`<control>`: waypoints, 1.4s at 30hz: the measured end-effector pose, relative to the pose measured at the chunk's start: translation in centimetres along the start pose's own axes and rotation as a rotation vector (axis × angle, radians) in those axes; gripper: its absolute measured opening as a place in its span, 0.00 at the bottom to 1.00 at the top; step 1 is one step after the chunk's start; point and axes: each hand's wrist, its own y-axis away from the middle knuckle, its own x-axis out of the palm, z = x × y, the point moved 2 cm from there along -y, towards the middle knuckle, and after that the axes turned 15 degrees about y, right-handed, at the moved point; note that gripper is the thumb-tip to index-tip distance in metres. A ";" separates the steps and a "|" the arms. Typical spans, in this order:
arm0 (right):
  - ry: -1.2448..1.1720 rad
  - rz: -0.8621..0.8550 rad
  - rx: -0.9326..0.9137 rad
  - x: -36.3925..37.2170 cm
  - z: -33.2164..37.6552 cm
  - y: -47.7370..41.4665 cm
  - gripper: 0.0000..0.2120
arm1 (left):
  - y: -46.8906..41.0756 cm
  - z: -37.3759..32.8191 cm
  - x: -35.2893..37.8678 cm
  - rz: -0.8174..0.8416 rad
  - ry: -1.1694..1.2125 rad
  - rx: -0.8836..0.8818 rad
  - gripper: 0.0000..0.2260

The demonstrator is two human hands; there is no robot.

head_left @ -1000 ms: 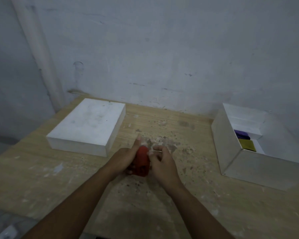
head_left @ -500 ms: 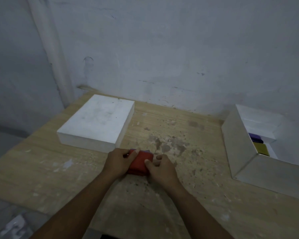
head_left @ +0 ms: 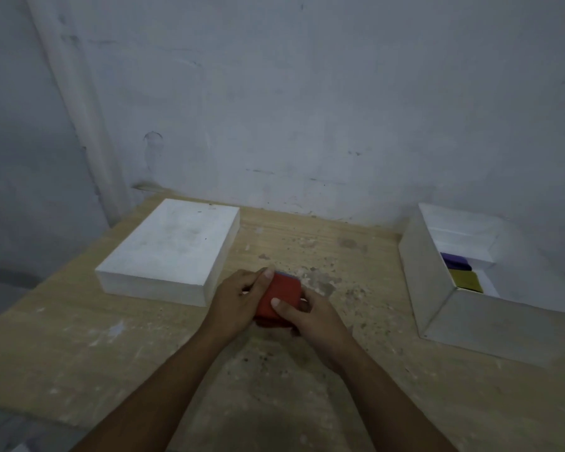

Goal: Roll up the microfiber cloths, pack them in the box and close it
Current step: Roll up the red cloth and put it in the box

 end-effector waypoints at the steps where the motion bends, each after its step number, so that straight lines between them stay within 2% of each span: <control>1: -0.029 -0.019 -0.012 -0.8 0.3 0.3 0.18 | 0.0 -0.8 0.8 0.013 0.019 0.015 0.12; 4: -0.179 -0.073 -0.032 -3.3 0.8 0.9 0.19 | 0.1 -2.7 3.2 0.063 0.135 -0.035 0.15; 10: -0.386 -0.163 -0.148 -10.1 1.1 2.7 0.19 | -0.3 -6.0 8.9 0.259 0.371 -0.100 0.07; 13: -0.406 -0.222 -0.202 -13.6 1.6 4.0 0.26 | -0.9 -7.4 11.7 0.347 0.455 -0.130 0.13; 17: -0.520 -0.282 -0.230 -17.8 1.8 5.2 0.37 | -1.8 -8.8 16.8 0.277 0.579 -0.154 0.22; 19: -0.505 -0.302 -0.225 -19.7 1.7 5.7 0.34 | -2.2 -9.2 19.4 0.266 0.572 -0.140 0.25; 24: -0.398 -0.410 -0.184 -26.5 1.0 6.5 0.24 | -3.1 -9.8 25.5 0.366 0.548 -0.171 0.26; 27: -0.272 -0.541 -0.045 -31.4 0.6 5.6 0.18 | -4.3 -9.3 28.1 0.400 0.402 -0.160 0.21; 29: -0.126 -0.607 0.059 -34.7 -0.2 4.3 0.14 | -5.6 -8.5 29.3 0.351 0.262 -0.108 0.15; 32: 0.348 -0.658 0.159 -38.8 -1.8 2.0 0.12 | -7.6 -7.1 30.1 0.256 0.063 -0.016 0.08; 35: 0.807 -0.627 0.210 -40.8 -3.0 -0.5 0.04 | -9.2 -5.9 30.8 0.255 -0.046 0.003 0.13; 37: 0.907 -0.569 0.253 -41.0 -3.5 -2.5 0.08 | -10.0 -5.4 31.3 0.270 -0.056 -0.019 0.17; 40: 1.064 -0.463 0.320 -40.4 -4.1 -5.1 0.24 | -10.5 -4.9 31.8 0.281 -0.059 -0.007 0.19; 42: 1.148 -0.431 0.371 -40.3 -4.4 -6.3 0.25 | -10.4 -4.6 31.9 0.276 -0.069 0.035 0.18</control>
